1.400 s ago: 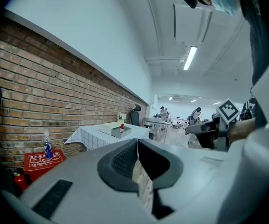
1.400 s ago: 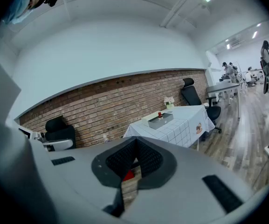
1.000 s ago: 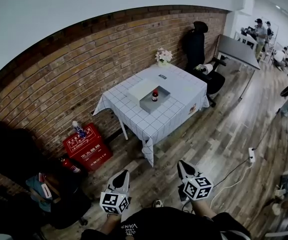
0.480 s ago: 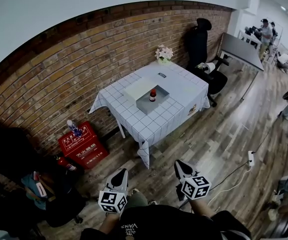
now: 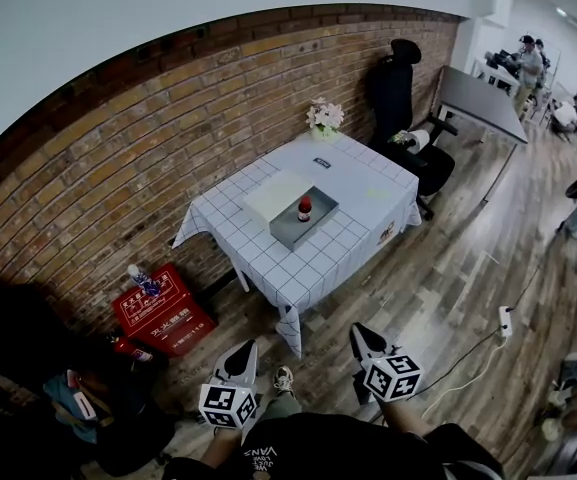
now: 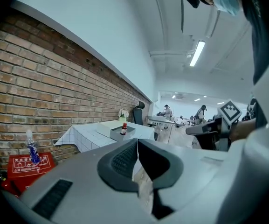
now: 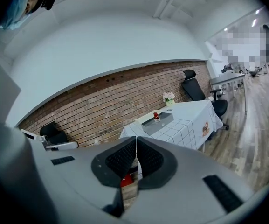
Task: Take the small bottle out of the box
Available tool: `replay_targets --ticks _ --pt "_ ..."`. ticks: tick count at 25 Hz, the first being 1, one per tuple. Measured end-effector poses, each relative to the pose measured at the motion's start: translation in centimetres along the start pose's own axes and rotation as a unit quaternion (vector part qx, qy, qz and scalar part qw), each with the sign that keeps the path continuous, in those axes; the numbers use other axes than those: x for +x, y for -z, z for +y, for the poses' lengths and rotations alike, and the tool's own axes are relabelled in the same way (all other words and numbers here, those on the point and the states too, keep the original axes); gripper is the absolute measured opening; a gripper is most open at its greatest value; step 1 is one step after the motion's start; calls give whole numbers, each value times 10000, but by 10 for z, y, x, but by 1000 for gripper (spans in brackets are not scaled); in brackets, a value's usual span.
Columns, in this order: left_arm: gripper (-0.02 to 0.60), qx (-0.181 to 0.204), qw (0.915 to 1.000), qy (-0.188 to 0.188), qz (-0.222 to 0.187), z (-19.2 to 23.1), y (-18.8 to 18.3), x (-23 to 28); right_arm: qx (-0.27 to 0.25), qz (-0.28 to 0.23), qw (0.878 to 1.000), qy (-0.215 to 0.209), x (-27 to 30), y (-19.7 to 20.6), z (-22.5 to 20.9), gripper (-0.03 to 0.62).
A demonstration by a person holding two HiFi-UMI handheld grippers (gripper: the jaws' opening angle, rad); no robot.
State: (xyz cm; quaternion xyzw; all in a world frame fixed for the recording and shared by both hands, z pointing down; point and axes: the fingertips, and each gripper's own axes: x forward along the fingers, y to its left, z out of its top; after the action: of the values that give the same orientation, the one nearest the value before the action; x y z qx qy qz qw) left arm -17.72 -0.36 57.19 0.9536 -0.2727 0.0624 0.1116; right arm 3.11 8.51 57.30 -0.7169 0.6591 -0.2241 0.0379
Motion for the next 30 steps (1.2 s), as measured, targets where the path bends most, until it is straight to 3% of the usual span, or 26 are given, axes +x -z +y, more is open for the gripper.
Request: replay_targets --ticks 16,30 --pt "12 63 9984 556 14 86 -41 114 125 -249 9984 502 111 -48 -21 3" --pt "12 178 9940 1077 58 134 -61 175 149 -431 9946 932 169 -68 -29 3"
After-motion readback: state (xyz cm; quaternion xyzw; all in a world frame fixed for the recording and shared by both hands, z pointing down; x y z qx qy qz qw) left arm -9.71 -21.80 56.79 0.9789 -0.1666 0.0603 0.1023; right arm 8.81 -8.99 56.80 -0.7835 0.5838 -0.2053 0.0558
